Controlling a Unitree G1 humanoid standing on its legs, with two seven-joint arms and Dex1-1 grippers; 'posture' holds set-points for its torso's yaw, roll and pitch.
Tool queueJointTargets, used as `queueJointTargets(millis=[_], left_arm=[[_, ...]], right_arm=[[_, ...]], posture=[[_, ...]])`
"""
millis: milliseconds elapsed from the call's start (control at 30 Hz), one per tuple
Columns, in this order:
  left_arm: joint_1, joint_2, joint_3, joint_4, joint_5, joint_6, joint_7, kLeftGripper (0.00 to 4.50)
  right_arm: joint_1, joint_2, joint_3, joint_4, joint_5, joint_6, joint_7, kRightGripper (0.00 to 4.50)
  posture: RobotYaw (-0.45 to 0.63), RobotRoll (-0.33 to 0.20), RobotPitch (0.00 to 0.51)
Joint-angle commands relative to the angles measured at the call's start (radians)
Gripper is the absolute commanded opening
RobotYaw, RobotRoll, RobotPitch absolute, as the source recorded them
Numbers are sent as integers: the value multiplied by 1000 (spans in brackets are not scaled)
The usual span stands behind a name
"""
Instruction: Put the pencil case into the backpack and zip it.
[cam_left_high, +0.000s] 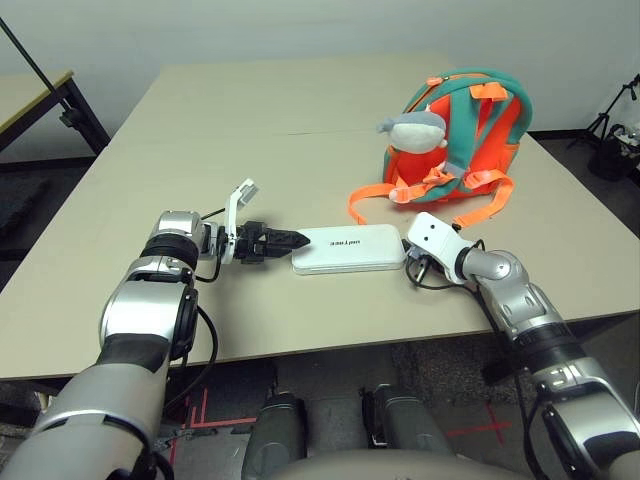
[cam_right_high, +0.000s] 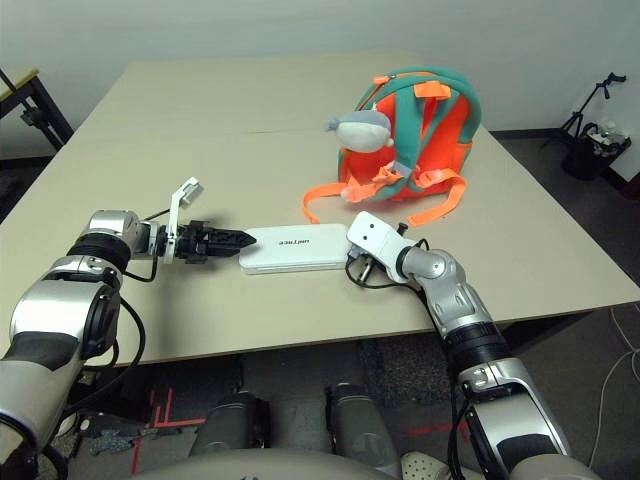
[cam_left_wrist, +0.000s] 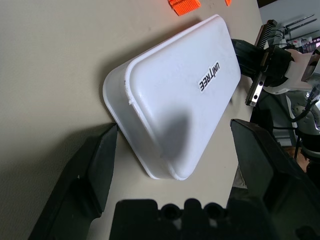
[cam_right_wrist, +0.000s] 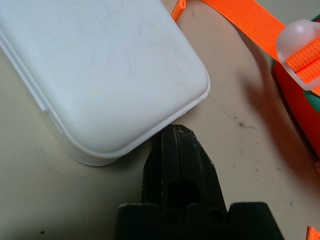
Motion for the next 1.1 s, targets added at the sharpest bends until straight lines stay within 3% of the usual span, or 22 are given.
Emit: queueJointTargets(millis=[33, 600, 1100], left_arm=[[16, -64, -2, 8, -16, 17, -36, 4500], [93, -6, 8, -86, -41, 97, -77, 4500], [180, 7, 33, -221, -81, 177, -59, 4500]], right_arm=[[-44, 97, 162, 18, 10, -104, 100, 37], [-248, 129, 195, 362, -67, -335, 166, 37], [-346, 198, 199, 465, -79, -411, 194, 37]], posture=[[45, 0, 32], [136, 0, 50], [172, 0, 53]])
